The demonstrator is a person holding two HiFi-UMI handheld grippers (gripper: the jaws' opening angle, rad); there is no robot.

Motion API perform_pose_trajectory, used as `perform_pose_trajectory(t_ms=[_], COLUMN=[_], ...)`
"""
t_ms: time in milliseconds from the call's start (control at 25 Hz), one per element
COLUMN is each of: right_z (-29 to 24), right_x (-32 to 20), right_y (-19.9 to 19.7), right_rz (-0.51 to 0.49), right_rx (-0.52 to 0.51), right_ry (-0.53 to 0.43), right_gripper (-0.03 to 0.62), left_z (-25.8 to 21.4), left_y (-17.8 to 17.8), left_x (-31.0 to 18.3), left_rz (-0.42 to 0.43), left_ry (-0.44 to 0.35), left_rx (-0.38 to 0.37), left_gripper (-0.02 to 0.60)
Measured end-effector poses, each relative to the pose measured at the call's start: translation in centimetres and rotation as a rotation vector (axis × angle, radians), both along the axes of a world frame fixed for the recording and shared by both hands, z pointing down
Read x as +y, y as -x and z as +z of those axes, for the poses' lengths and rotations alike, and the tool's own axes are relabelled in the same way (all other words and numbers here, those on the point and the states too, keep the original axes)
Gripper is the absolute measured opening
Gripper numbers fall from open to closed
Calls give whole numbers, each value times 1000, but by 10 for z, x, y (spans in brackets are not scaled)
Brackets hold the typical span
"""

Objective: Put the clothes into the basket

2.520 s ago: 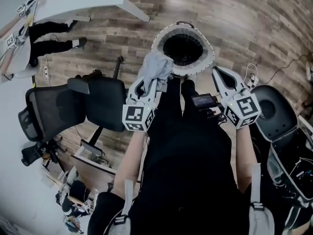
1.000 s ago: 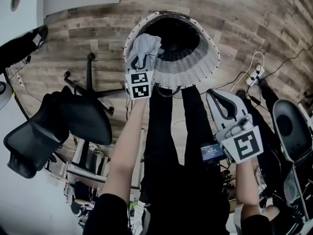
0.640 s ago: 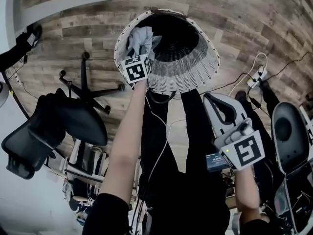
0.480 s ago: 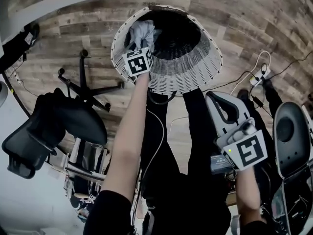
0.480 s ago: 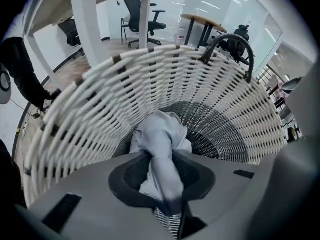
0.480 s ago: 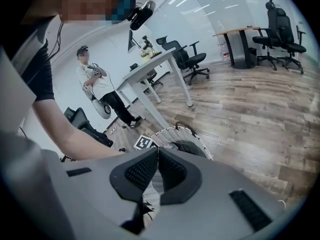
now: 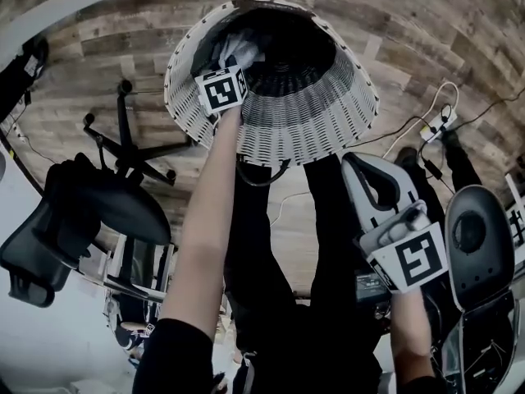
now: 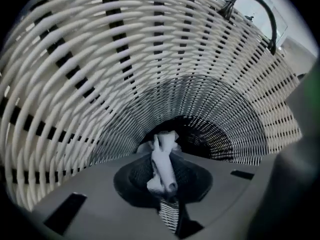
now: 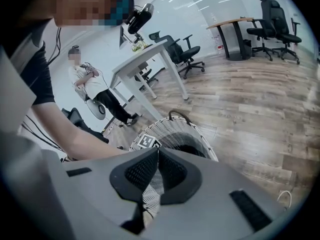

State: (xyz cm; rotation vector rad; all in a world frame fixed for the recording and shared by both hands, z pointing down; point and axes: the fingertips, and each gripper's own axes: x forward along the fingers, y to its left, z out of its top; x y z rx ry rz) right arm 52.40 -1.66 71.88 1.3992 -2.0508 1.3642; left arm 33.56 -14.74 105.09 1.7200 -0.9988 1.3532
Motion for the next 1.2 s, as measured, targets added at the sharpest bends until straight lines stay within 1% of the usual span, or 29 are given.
perform_pose_trajectory(t_ms=[240, 360, 440, 600, 680, 720, 800, 920, 1040, 1200], right_z=[8, 11, 14, 18, 17, 16, 12, 2, -12, -32], right_x=[7, 10, 9, 12, 13, 12, 10, 4, -1, -8], right_y=[1, 3, 3, 8, 12, 14, 18, 24, 33, 44], right_rz=[21, 30, 44, 59, 59, 58, 59, 67, 60, 53], right_rx=[-1, -2, 2, 11, 11, 12, 15, 14, 16, 25], right_ry=[22, 31, 36, 57, 62, 62, 63, 53, 37, 17], right_gripper=[17, 17, 17, 17, 17, 17, 17, 17, 17, 17], left_z=[14, 23, 34, 45, 43, 41, 37, 26, 12, -14], left_y=[4, 4, 5, 13, 17, 18, 17, 16, 19, 22], left_x=[-4, 3, 7, 9, 7, 7, 9, 14, 19, 24], left_rz=[21, 27, 5, -89, -127, -141, -160, -180, -198, -173], left_ry=[12, 40, 69, 103, 104, 104, 115, 133, 148, 171], left_rx=[-18, -9, 4, 12, 16, 20, 36, 65, 83, 106], left_gripper=[43, 44, 44, 44, 49, 69, 134, 155, 155, 155])
